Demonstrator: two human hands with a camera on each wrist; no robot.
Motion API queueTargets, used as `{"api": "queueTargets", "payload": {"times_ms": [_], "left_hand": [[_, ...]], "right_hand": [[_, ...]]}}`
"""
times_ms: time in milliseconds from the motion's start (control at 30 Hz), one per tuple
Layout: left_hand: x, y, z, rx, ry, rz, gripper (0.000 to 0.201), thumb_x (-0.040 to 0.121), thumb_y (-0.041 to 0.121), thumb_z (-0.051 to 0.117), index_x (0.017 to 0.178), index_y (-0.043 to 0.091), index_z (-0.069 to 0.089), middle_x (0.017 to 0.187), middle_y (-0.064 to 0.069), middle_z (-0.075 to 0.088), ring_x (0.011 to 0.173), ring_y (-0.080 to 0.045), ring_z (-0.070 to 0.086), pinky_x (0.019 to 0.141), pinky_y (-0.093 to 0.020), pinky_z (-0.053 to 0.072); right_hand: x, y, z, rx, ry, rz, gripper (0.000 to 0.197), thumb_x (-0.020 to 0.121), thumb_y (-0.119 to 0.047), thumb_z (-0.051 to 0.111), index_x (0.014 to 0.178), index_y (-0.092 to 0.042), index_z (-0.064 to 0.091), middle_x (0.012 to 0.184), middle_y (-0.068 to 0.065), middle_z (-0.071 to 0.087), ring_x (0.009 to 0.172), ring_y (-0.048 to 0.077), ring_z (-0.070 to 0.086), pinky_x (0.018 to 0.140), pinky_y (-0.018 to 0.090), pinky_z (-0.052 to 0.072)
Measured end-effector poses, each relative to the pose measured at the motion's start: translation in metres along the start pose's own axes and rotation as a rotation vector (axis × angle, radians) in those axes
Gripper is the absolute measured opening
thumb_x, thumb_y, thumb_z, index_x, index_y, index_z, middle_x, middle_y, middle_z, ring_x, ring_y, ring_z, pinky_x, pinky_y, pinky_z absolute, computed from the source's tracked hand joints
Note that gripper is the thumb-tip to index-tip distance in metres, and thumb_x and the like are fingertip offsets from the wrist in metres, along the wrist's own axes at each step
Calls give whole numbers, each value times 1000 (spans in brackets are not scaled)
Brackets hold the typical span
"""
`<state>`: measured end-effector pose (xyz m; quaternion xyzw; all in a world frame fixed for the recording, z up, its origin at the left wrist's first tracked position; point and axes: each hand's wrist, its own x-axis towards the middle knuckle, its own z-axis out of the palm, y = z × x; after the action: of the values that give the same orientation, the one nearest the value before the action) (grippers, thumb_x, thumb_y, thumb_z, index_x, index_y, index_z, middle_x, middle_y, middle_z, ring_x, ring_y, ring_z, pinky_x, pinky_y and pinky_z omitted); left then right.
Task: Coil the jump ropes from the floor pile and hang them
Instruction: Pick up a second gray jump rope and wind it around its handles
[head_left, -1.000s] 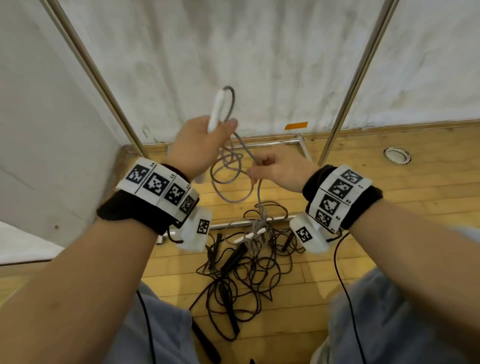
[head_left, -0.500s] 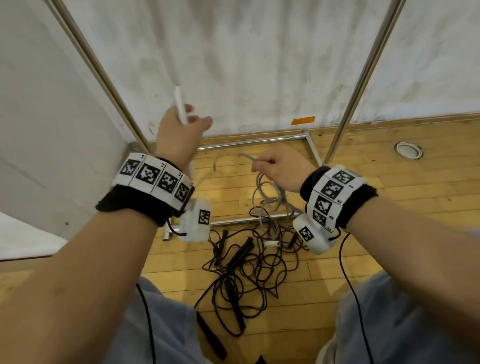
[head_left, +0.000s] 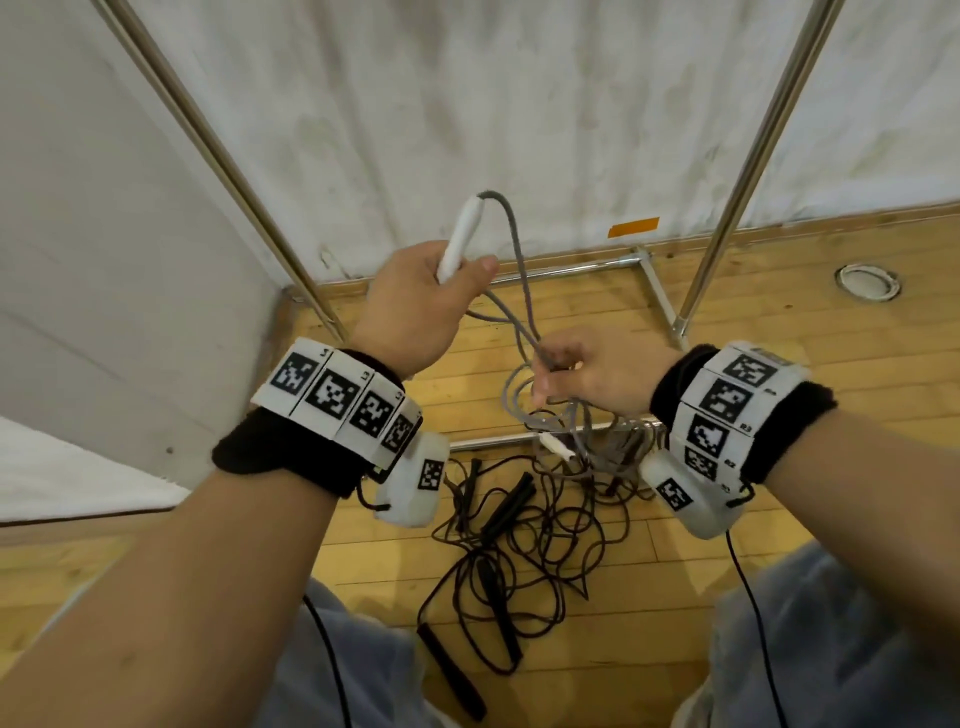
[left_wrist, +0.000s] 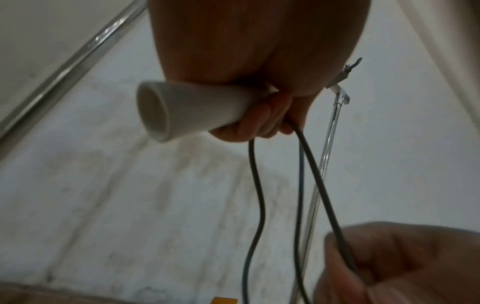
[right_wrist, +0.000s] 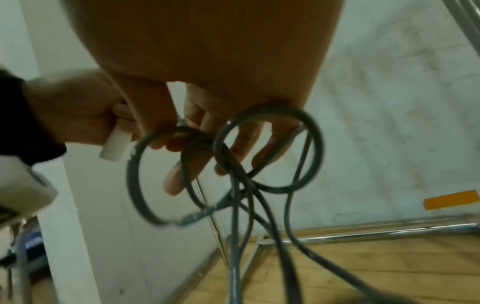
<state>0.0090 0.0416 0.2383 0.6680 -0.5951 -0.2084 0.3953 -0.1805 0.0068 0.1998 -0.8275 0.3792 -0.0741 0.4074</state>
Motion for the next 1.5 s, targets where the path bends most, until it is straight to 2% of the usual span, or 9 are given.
{"api": "queueTargets", "payload": {"times_ms": [300, 433, 700, 867, 1033, 1100, 1167, 1367, 1500], "left_hand": [[10, -20, 5, 56, 199, -290, 31, 92, 39, 57, 75, 12, 60, 63, 1, 49, 56, -16, 44, 58, -31, 40], [9, -8, 9, -93, 78, -261, 21, 85, 34, 67, 82, 14, 62, 62, 4, 51, 49, -10, 45, 52, -26, 42], [-11, 20, 26, -101, -413, -87, 37, 93, 42, 56, 77, 9, 65, 53, 5, 48, 44, -10, 41, 47, -26, 35], [3, 20, 6, -116, -39, -57, 36, 87, 45, 63, 65, 19, 53, 49, 10, 44, 43, -8, 40, 52, -29, 37], [16, 11, -16, -182, 230, -176, 35, 87, 43, 60, 63, 19, 54, 63, -1, 49, 57, -20, 46, 61, -35, 41], [16, 3, -16, -73, 262, -198, 30, 88, 39, 60, 73, 13, 60, 67, -4, 51, 61, -20, 48, 61, -32, 41], [15, 0, -16, -15, 261, -212, 19, 86, 31, 63, 92, 13, 66, 74, 2, 58, 66, -14, 53, 64, -24, 44], [-12, 26, 7, -166, -229, -109, 23, 89, 38, 62, 84, 16, 68, 58, 10, 61, 35, 1, 43, 37, -13, 36], [-18, 30, 15, 2, -490, -21, 29, 92, 43, 56, 77, 20, 65, 48, 9, 51, 35, -2, 38, 40, -18, 34]], "right_hand": [[-5, 5, 15, -163, 104, 52, 29, 98, -23, 43, 71, -26, 55, 86, -2, 67, 77, 9, 60, 64, 20, 46], [-7, -8, 0, -111, 190, 0, 28, 97, -25, 47, 72, -22, 59, 72, 6, 63, 67, 23, 58, 65, 35, 48], [-6, -24, -29, 55, 215, -82, 28, 89, -19, 58, 62, -29, 61, 48, -17, 55, 43, -1, 45, 47, 10, 32], [-4, -2, -18, 111, 86, 49, 24, 87, -26, 62, 64, -18, 64, 66, -7, 65, 74, 16, 63, 79, 37, 46], [-12, 13, 6, -3, -64, 130, 26, 93, -24, 55, 70, -23, 67, 79, -11, 66, 69, -12, 53, 64, 3, 32], [-15, 13, 7, -73, -55, 127, 30, 94, -27, 53, 67, -23, 67, 87, -4, 70, 74, -2, 57, 67, 4, 35], [-18, 8, 3, -57, 12, 118, 31, 94, -28, 52, 70, -16, 68, 81, 6, 70, 78, 22, 62, 76, 28, 47], [-25, -21, -14, 10, 175, -38, 23, 91, -29, 57, 71, -34, 65, 52, -7, 48, 53, 13, 44, 59, 34, 40], [-24, -23, -23, 127, 248, -74, 26, 92, -20, 58, 66, -21, 65, 53, -1, 53, 49, 8, 47, 52, 16, 39]]}}
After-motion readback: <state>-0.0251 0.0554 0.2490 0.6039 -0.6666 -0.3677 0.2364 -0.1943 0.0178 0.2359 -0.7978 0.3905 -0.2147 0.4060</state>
